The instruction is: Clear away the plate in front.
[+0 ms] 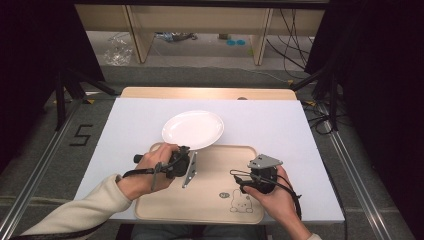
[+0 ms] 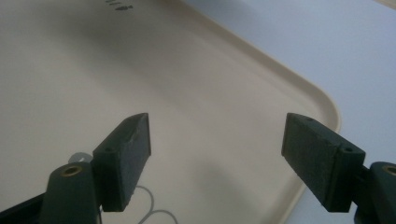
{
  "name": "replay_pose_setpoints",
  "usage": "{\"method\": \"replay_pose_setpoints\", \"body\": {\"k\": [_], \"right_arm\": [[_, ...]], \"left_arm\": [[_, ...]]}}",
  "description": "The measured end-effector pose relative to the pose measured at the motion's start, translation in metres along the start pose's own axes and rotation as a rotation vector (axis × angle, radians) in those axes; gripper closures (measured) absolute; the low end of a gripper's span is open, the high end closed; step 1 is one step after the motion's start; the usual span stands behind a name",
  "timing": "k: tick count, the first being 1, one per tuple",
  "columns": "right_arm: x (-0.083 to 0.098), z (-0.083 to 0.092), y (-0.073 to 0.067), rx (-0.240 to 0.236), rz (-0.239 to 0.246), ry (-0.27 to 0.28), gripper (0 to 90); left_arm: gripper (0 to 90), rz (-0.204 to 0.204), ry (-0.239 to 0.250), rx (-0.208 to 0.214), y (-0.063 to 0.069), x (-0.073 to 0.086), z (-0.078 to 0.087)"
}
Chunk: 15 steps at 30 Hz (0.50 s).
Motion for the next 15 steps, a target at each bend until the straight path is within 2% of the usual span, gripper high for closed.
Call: {"method": "replay_pose_setpoints", "body": {"k": [4,5,15], "right_arm": [[0.0001,-0.0007,0.0010,0.004,0.011,0.007,25.1],[0.0001,-0.0001,-0.0001,-0.001,-0.002,-0.001,25.1],[0.0000,-0.0002,-0.0001,-0.002,-0.002,0.000,25.0]], "left_arm": [[87.3,-0.004,0.002,0.002,0.0018,-0.0001,0.0025],[87.3,-0.003,0.000,0.004,0.0022,0.0000,0.0032],[87.3,-0.010,0.001,0.008,0.0054,0.0009,0.0076]]}}
Point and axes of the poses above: each handheld gripper's, and its own axes: z roughly backward along the jaws, x roughly out of its underside, y roughly to its right, the point moved 3 cm from there along -z, roughly forward along the jaws, and after that the axes turned 15 degrees about z, right-handed, at the moved point
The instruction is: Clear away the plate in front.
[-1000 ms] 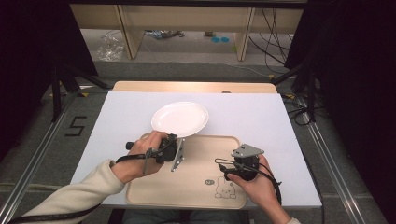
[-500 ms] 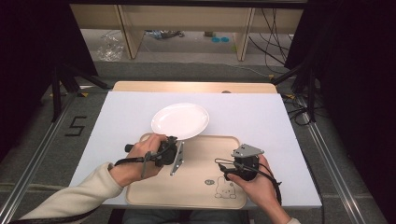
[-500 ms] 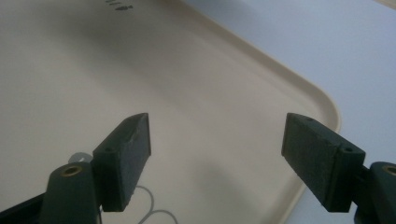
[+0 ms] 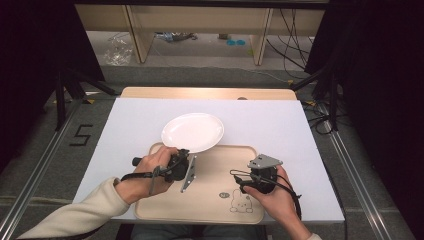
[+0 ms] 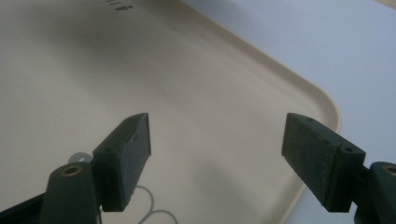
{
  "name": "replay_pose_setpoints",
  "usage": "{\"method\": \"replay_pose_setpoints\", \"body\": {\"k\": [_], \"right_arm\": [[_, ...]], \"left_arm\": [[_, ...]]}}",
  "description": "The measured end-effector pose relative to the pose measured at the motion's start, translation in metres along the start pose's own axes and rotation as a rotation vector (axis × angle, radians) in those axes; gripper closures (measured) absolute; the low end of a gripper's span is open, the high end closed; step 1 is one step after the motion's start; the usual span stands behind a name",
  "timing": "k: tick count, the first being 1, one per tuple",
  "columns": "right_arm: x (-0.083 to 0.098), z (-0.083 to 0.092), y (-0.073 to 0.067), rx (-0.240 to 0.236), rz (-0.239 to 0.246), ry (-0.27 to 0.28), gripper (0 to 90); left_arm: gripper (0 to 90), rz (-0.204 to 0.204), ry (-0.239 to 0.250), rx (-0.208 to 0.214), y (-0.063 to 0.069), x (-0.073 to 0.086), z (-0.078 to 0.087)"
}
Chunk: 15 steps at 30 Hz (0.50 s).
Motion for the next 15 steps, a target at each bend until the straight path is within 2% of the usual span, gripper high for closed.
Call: {"method": "replay_pose_setpoints", "body": {"k": [15], "right_arm": [[-0.0002,0.0006,0.0002,0.000,0.001,0.000,25.0]], "left_arm": [[87.3,-0.003,0.006,0.006,0.0043,-0.0006,0.0064]]}}
Point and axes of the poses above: each handheld gripper's, and its own axes: z roughly backward along the jaws, x roughly out of its underside, y roughly to its right, the point moved 3 cm from there along -z, roughly forward along the jaws, and after that the axes turned 15 degrees about z, right-handed, at the moved point
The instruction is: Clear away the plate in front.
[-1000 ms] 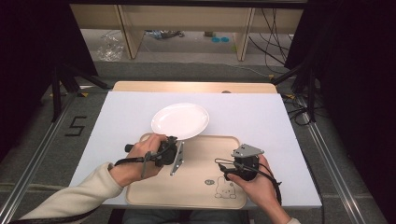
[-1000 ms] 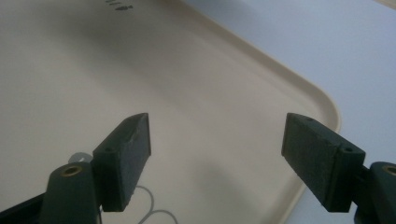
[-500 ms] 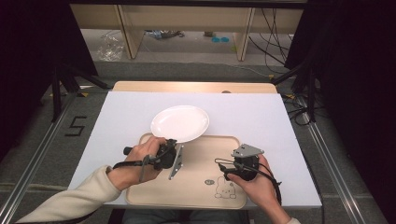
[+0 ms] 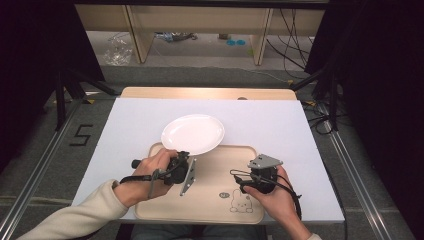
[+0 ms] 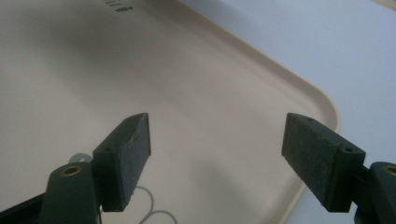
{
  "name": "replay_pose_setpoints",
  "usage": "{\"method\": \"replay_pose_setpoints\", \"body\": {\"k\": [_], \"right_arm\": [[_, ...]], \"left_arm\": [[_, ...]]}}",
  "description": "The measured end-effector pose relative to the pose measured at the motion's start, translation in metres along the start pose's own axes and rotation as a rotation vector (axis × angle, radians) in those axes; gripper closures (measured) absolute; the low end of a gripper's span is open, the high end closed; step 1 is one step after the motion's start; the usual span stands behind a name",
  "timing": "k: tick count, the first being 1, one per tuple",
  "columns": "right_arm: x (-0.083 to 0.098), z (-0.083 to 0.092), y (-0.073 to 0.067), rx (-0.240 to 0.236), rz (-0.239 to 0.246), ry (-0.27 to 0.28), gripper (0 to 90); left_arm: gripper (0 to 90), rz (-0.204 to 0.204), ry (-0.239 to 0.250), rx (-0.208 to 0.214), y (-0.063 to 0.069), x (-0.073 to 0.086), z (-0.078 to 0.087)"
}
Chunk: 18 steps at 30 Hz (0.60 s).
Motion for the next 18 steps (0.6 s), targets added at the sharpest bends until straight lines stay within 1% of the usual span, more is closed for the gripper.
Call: {"method": "replay_pose_setpoints", "body": {"k": [18], "right_arm": [[-0.0001,0.0002,0.0000,0.001,0.000,0.000,25.0]], "left_arm": [[87.3,-0.002,0.006,0.007,0.0062,0.0021,0.0077]]}}
Point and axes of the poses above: each handheld gripper's, and its own axes: z roughly backward along the jaws, x roughly out of its underside, y roughly to its right, the point moved 3 cm from there along -z, roughly forward along the jaws, and after that the axes turned 15 degrees about z, right-handed, at the moved point
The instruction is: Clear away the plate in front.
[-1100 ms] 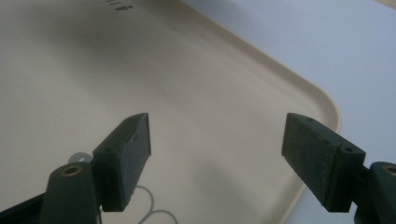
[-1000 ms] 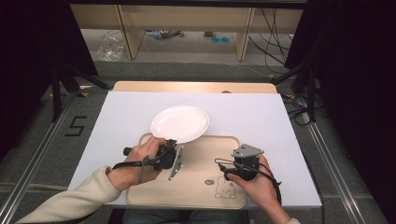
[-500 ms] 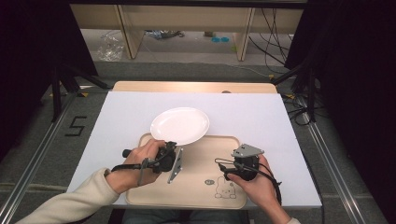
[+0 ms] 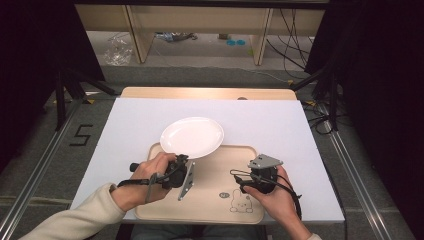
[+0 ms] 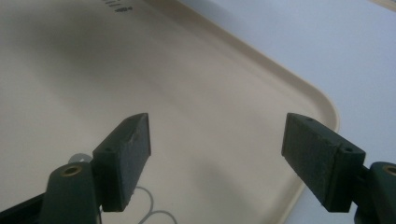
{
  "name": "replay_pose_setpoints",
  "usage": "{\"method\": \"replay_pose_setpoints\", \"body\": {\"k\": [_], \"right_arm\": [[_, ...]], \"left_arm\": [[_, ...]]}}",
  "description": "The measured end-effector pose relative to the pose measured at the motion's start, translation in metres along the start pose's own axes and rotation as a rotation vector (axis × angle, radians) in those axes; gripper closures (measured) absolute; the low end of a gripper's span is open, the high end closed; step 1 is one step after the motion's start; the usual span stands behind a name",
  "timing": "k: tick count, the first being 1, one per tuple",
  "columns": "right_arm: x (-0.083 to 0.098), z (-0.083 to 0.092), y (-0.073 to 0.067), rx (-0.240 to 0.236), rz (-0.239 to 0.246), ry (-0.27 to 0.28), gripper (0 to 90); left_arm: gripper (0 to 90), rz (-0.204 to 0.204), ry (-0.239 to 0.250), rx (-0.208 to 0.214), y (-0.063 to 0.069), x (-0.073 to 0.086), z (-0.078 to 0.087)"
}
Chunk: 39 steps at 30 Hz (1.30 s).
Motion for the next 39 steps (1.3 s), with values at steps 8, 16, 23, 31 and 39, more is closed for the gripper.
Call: {"method": "replay_pose_setpoints", "body": {"k": [8,16,23,31,39], "right_arm": [[0.000,0.000,0.000,0.000,0.002,-0.002,25.0],[0.000,0.000,0.000,0.000,-0.002,-0.001,25.0],[0.000,0.000,0.000,0.000,0.001,-0.002,25.0],[0.000,0.000,0.000,0.000,0.000,-0.001,25.0],[0.000,0.000,0.000,0.001,-0.001,-0.001,24.9]], "left_arm": [[87.3,-0.005,0.006,0.002,0.002,-0.001,0.004],[87.3,-0.003,0.010,0.007,0.005,-0.002,0.008],[87.3,-0.007,0.014,0.010,0.008,-0.002,0.010],[87.3,-0.007,0.019,0.011,0.010,-0.002,0.015],[87.3,-0.007,0.022,0.012,0.012,-0.001,0.017]]}}
Point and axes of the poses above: each handheld gripper's, and its own axes: z roughly backward along the jaws, x roughly out of its underside, y roughly to its right, the point moved 3 cm from there along -z, roughly forward along the jaws, and after that the axes turned 15 degrees about z, right-handed, at the moved point
